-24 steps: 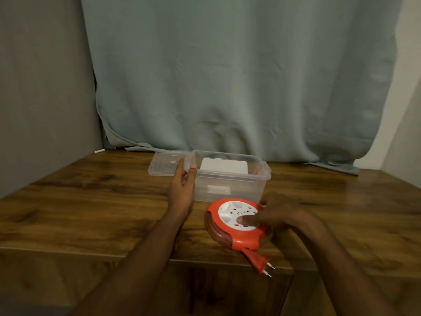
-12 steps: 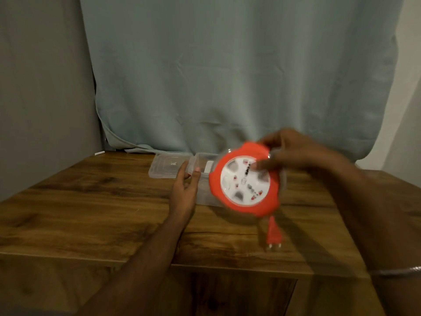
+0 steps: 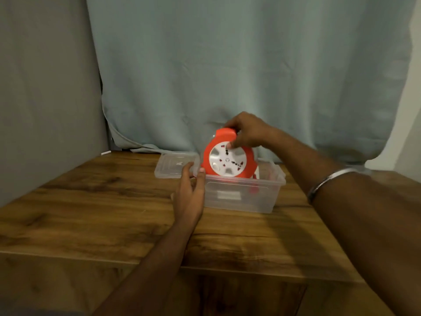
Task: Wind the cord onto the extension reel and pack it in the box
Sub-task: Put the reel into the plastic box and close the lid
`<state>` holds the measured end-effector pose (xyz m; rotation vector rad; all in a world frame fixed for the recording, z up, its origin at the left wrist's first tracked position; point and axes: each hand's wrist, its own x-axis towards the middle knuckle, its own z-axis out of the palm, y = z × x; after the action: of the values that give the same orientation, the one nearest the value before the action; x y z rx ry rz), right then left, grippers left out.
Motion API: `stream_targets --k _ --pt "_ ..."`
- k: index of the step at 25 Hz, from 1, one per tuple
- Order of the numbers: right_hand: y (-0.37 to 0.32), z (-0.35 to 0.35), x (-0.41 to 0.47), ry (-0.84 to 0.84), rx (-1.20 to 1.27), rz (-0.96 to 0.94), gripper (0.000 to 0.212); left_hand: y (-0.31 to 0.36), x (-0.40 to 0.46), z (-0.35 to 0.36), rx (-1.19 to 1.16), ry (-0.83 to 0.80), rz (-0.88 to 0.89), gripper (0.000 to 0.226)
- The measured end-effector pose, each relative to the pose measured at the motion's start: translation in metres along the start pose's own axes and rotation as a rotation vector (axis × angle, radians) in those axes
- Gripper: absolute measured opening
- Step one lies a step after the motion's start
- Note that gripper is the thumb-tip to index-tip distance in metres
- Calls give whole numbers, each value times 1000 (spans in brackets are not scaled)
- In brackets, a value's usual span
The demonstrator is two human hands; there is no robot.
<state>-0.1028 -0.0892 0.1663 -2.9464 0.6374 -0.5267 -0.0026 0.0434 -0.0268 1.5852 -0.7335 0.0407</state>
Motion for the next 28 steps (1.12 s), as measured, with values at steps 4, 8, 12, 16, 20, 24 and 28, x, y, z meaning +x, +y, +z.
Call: stream_targets --k 4,8,12,16,20,24,28 --pt "31 45 4 -52 306 137 60 1 1 2 43 38 51 58" --pt "44 67 -1 -63 549 270 57 1 3 2 57 78 64 58" --pt "47 87 -6 -114 376 249 52 2 1 4 104 112 57 51" --pt "35 78 -20 265 40 278 31 1 0 5 159 115 75 54" --pt "30 110 -71 891 477 432 32 -2 2 5 186 122 65 46" --pt "35 149 -97 954 1005 625 45 -3 4 5 152 95 27 47" --pt "35 159 -82 951 1230 676 41 -3 15 -1 114 100 -31 56"
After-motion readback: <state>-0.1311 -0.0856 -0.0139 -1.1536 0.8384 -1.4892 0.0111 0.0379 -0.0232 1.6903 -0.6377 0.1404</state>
